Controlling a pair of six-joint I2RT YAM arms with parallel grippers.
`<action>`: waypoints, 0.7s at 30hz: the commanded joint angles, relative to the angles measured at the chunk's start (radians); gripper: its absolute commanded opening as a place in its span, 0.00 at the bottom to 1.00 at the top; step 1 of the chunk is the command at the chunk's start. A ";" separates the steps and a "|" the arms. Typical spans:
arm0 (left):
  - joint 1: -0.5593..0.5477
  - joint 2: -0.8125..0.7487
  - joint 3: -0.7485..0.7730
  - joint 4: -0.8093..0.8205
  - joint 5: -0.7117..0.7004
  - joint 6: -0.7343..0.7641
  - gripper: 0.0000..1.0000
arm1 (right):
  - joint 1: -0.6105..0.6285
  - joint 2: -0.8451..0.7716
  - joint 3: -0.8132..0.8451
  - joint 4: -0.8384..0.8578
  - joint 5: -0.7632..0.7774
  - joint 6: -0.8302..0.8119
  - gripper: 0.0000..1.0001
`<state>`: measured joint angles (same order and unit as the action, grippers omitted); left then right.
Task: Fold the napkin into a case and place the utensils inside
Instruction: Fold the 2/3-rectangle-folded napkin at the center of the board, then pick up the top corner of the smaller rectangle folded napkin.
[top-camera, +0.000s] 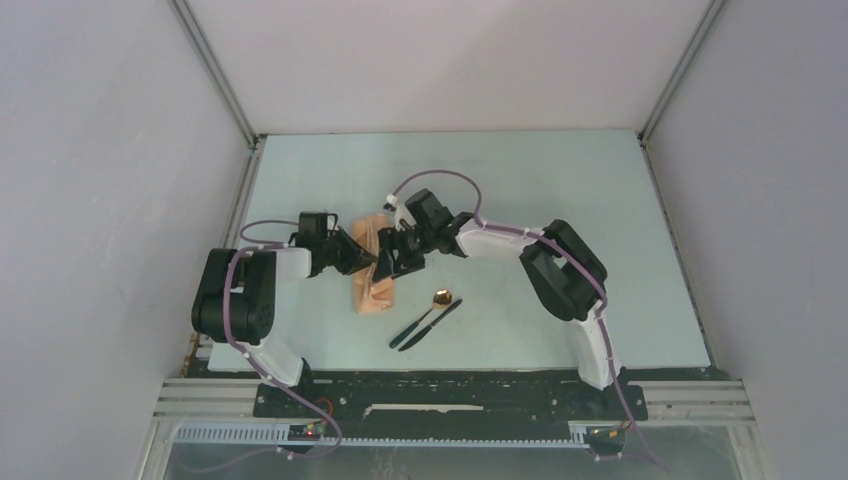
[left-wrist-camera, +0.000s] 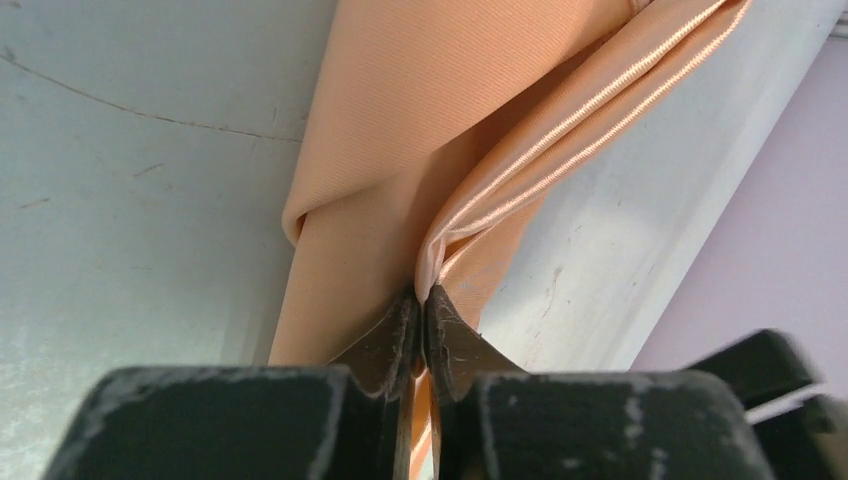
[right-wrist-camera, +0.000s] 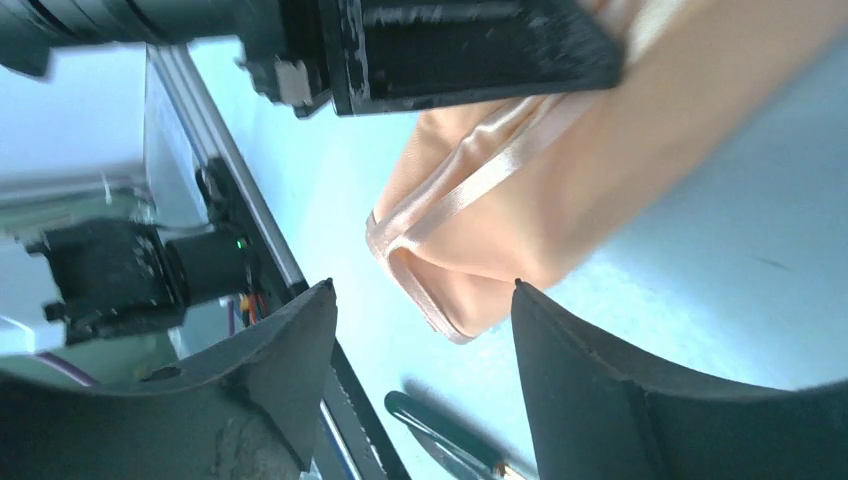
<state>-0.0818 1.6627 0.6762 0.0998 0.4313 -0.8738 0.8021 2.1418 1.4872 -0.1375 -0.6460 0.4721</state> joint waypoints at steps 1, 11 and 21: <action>0.006 0.014 0.000 -0.037 -0.037 0.021 0.10 | -0.066 -0.122 0.013 -0.056 0.205 0.100 0.73; 0.006 -0.009 -0.016 -0.041 -0.038 0.016 0.10 | -0.112 0.094 0.354 -0.078 0.402 0.140 0.64; 0.006 -0.034 -0.032 -0.037 -0.040 0.013 0.10 | -0.091 0.277 0.601 -0.140 0.373 0.102 0.50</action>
<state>-0.0803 1.6512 0.6674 0.0998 0.4244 -0.8738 0.6956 2.3981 2.0228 -0.2386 -0.2924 0.5968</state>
